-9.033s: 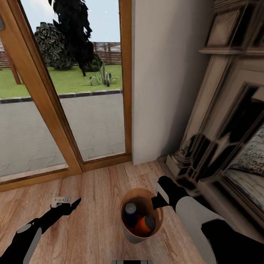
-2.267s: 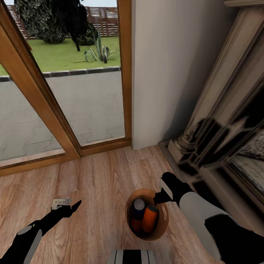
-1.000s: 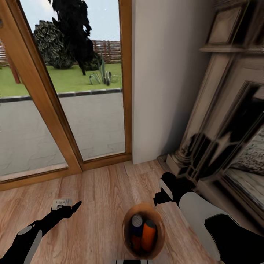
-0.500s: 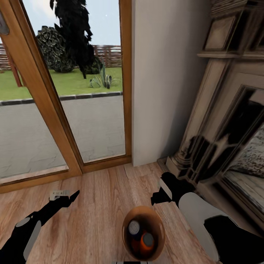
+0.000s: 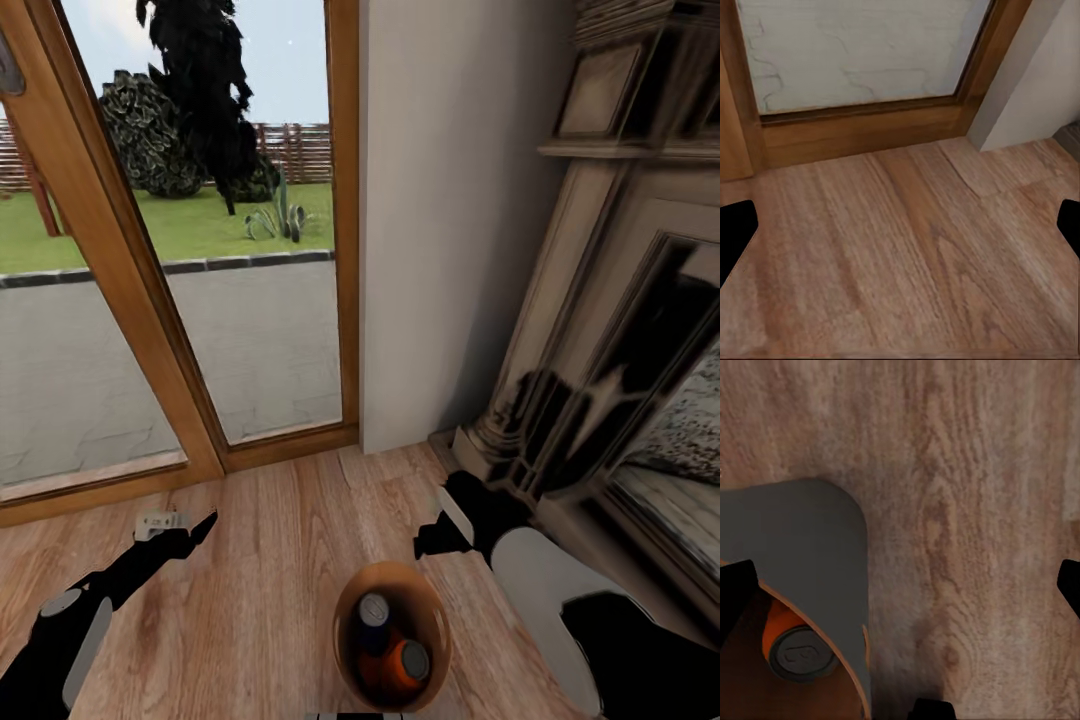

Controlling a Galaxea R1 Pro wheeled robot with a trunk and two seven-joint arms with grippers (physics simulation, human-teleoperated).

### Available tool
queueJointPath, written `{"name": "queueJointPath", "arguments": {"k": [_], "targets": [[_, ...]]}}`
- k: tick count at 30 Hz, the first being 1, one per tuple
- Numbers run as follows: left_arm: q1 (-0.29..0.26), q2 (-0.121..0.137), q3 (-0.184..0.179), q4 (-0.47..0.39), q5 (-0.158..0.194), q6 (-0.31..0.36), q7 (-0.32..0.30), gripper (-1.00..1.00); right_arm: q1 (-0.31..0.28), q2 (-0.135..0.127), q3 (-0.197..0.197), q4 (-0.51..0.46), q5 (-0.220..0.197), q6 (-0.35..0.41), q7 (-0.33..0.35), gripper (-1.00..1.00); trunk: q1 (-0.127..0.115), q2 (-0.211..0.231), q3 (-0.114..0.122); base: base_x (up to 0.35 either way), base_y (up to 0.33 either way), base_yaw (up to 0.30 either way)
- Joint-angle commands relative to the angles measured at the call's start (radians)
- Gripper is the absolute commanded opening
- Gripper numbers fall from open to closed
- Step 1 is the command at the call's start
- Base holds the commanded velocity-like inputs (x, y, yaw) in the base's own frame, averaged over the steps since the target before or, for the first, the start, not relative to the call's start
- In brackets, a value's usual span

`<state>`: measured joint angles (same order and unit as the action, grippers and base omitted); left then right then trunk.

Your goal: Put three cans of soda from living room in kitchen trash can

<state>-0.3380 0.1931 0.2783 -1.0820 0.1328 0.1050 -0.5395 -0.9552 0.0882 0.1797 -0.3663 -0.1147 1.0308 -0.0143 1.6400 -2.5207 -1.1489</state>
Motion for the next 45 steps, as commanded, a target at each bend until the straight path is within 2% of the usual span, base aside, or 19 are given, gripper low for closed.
{"name": "queueJointPath", "arguments": {"k": [1,4,8,9,15,24,45], "targets": [[0.006,-0.003,0.001,0.006,-0.001,-0.001,0.001,1.00,0.006,-0.006,-0.006,-0.006,-0.001,-0.006,0.006,1.00,0.000,0.000,0.000,0.000,0.000,0.000],[0.023,-0.010,0.002,0.023,-0.005,-0.004,0.005,1.00,0.023,-0.023,-0.022,-0.023,0.001,-0.023,0.023,1.00,0.000,0.000,0.000,0.000,0.000,0.000],[0.046,-0.012,0.002,0.045,-0.002,-0.006,0.008,1.00,0.045,-0.028,-0.045,-0.045,0.003,-0.045,0.045,1.00,0.000,0.000,0.000,0.000,0.000,0.000],[0.060,-0.013,0.002,0.082,0.000,-0.006,0.008,1.00,0.268,-0.028,-0.055,-0.176,0.004,-0.092,0.080,1.00,0.000,0.000,0.000,0.000,0.000,0.000],[0.062,-0.014,0.002,0.084,-0.002,-0.005,0.011,1.00,0.276,-0.029,-0.057,-0.180,0.005,-0.095,0.083,1.00,0.000,0.000,0.000,0.000,0.000,0.000],[0.062,-0.014,0.002,0.119,-0.009,0.012,0.013,1.00,0.277,-0.028,-0.055,-0.183,0.006,-0.095,0.083,1.00,-0.004,0.002,0.035,0.000,0.000,0.000],[0.062,-0.014,0.002,0.126,-0.010,0.014,0.013,1.00,0.277,-0.027,-0.052,-0.183,0.007,-0.097,0.082,1.00,-0.014,0.007,0.116,0.000,0.000,0.000]]}}
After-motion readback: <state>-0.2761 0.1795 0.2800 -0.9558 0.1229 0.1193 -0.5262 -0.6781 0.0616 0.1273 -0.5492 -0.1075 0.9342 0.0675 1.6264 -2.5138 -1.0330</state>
